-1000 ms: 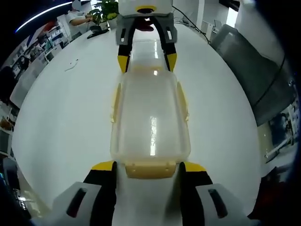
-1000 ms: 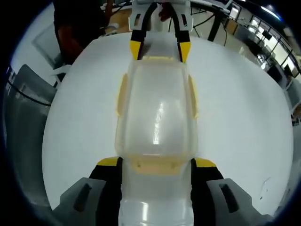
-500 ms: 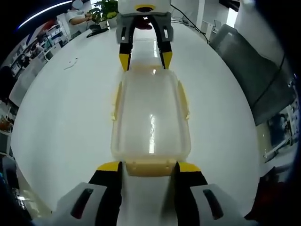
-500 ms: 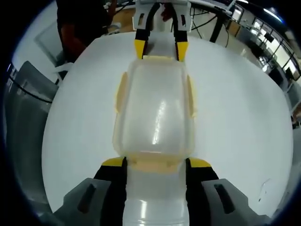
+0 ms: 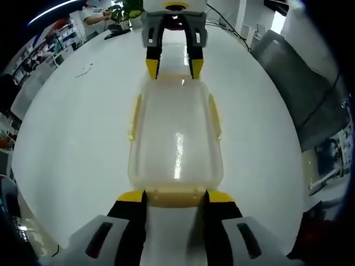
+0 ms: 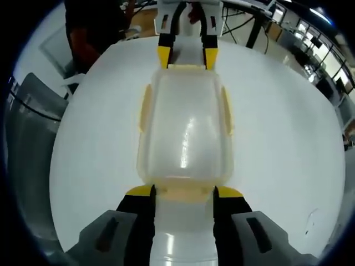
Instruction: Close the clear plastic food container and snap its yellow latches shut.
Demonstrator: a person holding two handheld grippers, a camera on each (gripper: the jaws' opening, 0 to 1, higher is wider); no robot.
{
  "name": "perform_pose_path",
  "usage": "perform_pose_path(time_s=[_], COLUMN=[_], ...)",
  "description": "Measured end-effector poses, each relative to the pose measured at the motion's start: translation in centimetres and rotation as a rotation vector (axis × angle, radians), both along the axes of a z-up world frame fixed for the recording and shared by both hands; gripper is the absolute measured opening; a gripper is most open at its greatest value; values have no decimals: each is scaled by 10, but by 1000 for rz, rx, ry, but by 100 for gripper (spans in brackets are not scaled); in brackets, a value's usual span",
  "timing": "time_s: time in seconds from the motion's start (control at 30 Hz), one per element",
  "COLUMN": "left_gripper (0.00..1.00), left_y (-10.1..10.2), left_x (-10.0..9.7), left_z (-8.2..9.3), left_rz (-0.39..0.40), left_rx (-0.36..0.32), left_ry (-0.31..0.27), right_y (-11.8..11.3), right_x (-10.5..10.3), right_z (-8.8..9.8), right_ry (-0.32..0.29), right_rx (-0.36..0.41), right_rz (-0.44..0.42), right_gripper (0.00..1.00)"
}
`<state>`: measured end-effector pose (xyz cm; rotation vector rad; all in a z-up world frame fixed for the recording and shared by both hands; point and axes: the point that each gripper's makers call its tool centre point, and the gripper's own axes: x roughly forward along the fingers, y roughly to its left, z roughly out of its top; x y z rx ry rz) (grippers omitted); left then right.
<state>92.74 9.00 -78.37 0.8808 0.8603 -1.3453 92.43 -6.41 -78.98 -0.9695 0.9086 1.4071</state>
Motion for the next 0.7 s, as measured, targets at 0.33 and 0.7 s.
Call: perform_pose_path(time_s=[0.33, 0.7], left_gripper=[34, 33], left_y=[5, 6], left_x=[0, -2], left_z=[0, 0], left_rz=[3, 4], left_rx=[-3, 0], left_ry=[4, 6], right_y=[0, 0], right_x=[0, 0], right_z=[0, 0], right_ry=[0, -1], right_rx=[-4, -13], right_rz=[1, -3], right_gripper=[38, 36])
